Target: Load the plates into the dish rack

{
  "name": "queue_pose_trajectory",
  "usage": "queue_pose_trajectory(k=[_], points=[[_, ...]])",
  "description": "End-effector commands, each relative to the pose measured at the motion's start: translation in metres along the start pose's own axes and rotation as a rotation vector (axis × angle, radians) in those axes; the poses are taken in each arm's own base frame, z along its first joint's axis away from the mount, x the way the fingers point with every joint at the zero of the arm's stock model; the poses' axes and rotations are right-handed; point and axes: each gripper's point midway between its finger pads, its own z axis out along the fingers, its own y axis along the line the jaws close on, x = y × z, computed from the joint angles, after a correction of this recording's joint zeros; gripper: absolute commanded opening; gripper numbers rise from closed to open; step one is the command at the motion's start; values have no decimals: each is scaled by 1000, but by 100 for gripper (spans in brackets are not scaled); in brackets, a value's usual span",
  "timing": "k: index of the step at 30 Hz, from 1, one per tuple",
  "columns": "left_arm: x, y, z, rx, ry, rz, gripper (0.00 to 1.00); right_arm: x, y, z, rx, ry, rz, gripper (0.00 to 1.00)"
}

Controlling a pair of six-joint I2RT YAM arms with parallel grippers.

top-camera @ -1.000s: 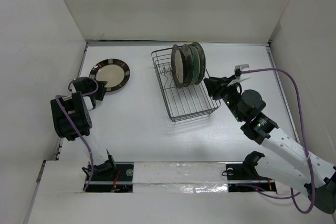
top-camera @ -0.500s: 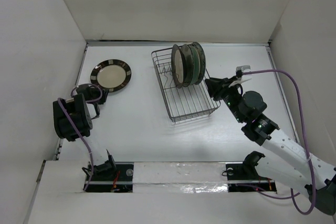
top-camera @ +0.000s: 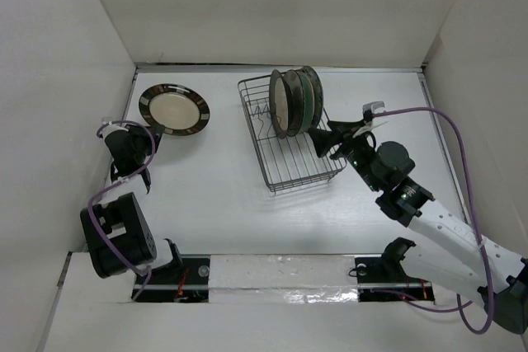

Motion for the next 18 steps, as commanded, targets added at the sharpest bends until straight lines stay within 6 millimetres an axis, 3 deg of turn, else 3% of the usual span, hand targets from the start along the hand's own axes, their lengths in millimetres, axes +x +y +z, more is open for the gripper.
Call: queue_pose_trajectory(k=[1, 5, 6, 9, 10, 11, 12, 13, 14, 16, 17, 18], points=[[-20, -81, -24, 289, -74, 47, 0, -15, 26, 5, -112, -41, -7, 71], [-19, -109, -48, 370, -93, 60, 0, -13, 40, 12, -146, 17, -8, 71], [-22, -124, -58, 415, -104, 73, 0, -22, 46, 14, -161, 10, 0, 71], [-11, -158, -82, 525, -70, 70, 0, -10, 60, 28, -200, 93, 6, 71], [-8, -166, -87, 547, -65, 74, 0, -22, 67, 33, -216, 79, 9, 79], [0, -170, -90, 553, -52, 84, 0, -7, 72, 41, -240, 140, 2, 81], [1, -179, -98, 577, -54, 95, 0, -6, 76, 47, -252, 156, -3, 83], [5, -184, -102, 593, -45, 99, 0, -19, 81, 53, -254, 138, -1, 85], [11, -188, -108, 618, -26, 102, 0, -10, 81, 63, -245, 162, -4, 86], [13, -194, -121, 655, -21, 94, 0, -13, 79, 75, -232, 163, -5, 89], [16, -196, -126, 670, -8, 93, 0, -23, 84, 81, -238, 155, -7, 90], [20, -199, -132, 689, 11, 91, 0, -13, 77, 94, -220, 186, -12, 91]])
